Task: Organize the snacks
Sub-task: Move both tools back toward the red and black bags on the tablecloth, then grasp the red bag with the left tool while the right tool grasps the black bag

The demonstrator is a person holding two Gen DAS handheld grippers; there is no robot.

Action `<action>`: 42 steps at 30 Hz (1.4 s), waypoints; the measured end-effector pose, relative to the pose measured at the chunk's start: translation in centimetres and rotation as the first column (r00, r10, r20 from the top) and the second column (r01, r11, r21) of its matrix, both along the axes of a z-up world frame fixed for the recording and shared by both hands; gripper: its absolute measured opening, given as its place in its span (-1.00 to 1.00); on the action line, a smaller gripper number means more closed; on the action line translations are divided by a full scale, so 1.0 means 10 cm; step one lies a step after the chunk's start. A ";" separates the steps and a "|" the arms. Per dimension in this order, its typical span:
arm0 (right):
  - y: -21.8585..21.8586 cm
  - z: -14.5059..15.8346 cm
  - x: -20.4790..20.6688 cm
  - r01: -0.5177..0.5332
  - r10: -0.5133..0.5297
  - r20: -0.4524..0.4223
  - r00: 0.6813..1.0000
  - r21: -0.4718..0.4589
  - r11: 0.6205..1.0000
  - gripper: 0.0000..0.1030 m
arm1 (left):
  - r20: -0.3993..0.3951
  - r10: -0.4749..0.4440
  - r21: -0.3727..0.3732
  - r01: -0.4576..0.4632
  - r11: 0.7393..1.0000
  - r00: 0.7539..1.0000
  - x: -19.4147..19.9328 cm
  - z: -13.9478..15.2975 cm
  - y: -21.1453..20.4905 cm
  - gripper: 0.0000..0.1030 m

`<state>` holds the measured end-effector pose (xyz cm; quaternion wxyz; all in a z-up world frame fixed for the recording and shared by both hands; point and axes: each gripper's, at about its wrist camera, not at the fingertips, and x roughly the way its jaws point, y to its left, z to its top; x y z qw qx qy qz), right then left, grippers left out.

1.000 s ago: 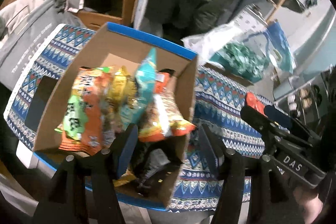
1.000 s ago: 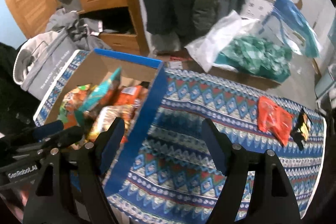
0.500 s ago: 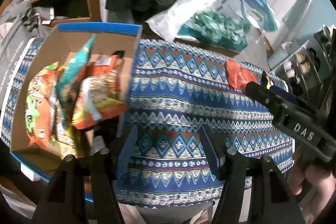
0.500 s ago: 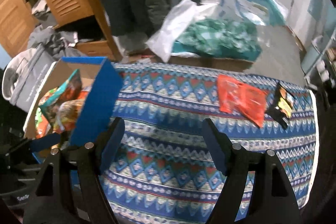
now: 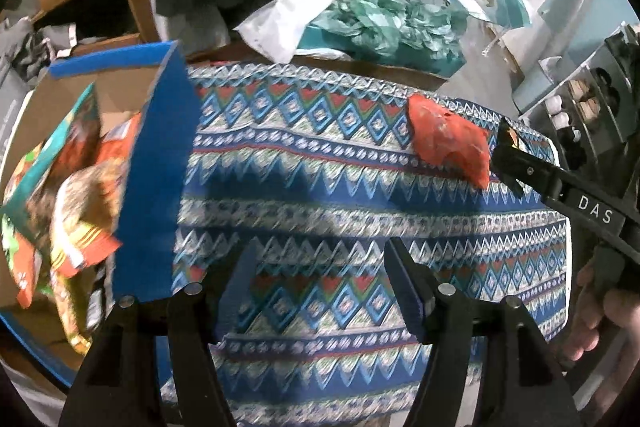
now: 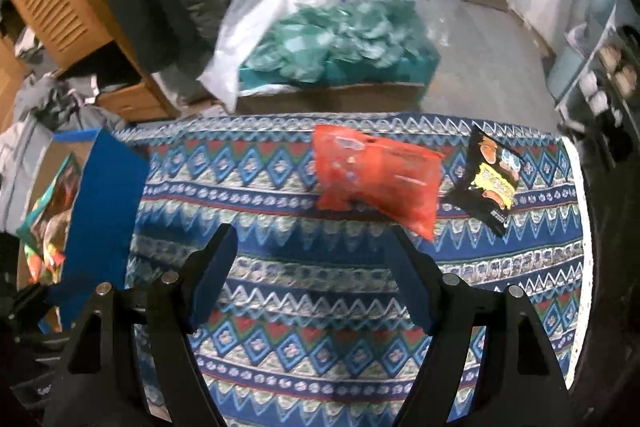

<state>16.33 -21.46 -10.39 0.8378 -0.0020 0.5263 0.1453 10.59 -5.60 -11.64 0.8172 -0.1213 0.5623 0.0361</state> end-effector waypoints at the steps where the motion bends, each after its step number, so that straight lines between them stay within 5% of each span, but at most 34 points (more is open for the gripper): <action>1: -0.05 -0.03 0.06 0.007 -0.007 -0.013 1.000 -0.001 1.000 0.48 | -0.002 -0.008 0.004 0.008 1.000 1.000 0.07 -0.02 -0.05 0.30; 14: -0.81 -0.55 1.11 0.114 -0.125 -0.087 0.988 -0.121 0.986 0.48 | -0.038 -0.033 0.052 0.035 0.998 0.999 1.16 -0.40 -0.55 0.30; 25: -0.85 -0.93 1.50 0.104 -0.125 -0.079 0.989 -0.231 0.967 0.49 | -0.102 0.004 0.012 -0.003 1.000 0.995 1.61 -0.80 -0.76 0.30; 33: -0.71 -1.11 1.46 0.026 -0.049 -0.058 0.997 -0.344 0.939 0.54 | -0.105 0.016 0.020 -0.014 1.000 0.994 1.71 -0.82 -0.79 0.30; 42: -0.59 -1.24 0.98 -0.056 0.002 -0.146 0.989 -0.368 0.928 0.54 | -0.117 0.037 0.004 -0.037 0.999 0.992 1.51 -0.80 -0.67 0.30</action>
